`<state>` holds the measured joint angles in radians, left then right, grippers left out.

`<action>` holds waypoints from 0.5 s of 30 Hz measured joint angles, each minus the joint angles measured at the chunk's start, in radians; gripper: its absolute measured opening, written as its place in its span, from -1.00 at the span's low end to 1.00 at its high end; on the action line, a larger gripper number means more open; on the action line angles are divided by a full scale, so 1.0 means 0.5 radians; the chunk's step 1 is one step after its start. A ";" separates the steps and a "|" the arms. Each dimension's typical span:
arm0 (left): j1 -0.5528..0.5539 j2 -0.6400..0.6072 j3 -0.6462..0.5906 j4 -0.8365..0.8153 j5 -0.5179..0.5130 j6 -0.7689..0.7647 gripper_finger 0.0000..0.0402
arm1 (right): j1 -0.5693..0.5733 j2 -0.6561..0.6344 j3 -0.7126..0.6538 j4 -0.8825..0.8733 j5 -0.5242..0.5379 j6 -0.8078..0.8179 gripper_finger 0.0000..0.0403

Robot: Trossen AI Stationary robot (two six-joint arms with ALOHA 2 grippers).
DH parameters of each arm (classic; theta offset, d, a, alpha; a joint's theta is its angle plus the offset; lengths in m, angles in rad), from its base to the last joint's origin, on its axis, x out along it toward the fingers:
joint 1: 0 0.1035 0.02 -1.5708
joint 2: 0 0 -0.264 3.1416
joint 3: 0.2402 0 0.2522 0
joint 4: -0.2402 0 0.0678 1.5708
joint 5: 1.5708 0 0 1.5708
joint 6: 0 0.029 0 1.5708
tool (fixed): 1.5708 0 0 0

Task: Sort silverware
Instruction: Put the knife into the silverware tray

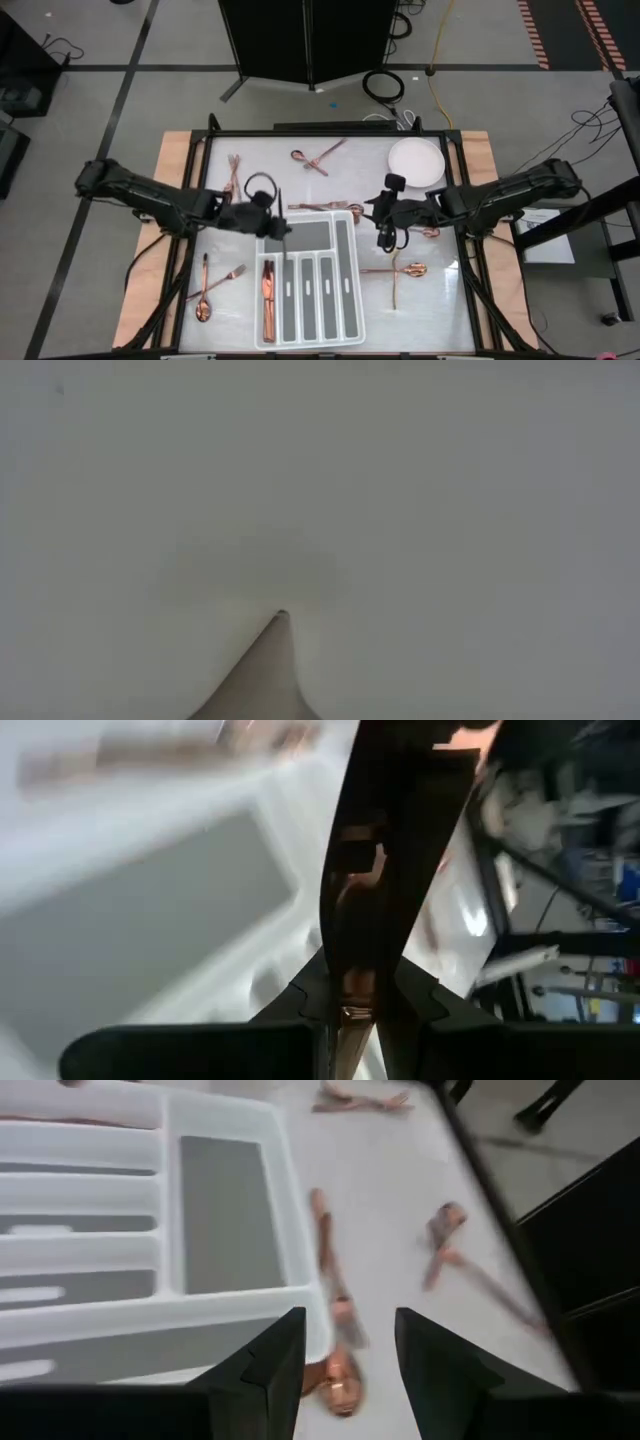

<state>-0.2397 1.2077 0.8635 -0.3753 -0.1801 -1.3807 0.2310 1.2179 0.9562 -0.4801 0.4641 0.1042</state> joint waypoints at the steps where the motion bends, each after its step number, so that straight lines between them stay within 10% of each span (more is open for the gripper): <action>1: -0.047 0.016 0.000 -0.044 0.037 -0.122 -0.79 | 0.000 0.015 0.000 -0.011 -0.025 0.045 -0.27; 15: -0.820 0.477 -0.001 0.021 0.113 -1.447 -0.79 | 0.204 0.296 -0.003 -0.033 -0.210 0.241 -0.27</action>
<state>-0.6495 1.4464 0.8631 -0.3648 -0.1234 -2.1043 0.3330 1.3659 0.9546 -0.4965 0.3592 0.2245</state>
